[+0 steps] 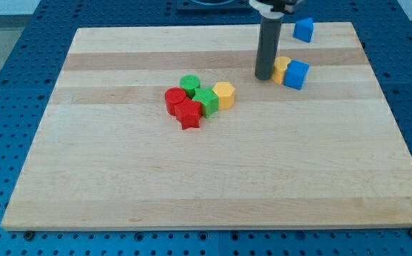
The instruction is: Move yellow heart closer to blue triangle
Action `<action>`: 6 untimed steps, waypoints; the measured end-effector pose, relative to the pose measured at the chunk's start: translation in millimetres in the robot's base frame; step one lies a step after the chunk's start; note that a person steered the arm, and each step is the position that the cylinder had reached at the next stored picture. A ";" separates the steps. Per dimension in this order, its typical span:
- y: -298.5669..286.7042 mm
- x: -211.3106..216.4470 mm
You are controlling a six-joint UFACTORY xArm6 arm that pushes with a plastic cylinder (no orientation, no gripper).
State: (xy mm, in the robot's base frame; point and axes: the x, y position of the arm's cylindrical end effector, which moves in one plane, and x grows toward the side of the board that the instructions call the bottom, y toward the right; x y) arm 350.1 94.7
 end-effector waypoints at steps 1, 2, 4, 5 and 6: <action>17.5 3.5; 35.3 2.2; 53.4 -29.1; 64.7 -44.7; 69.4 -60.9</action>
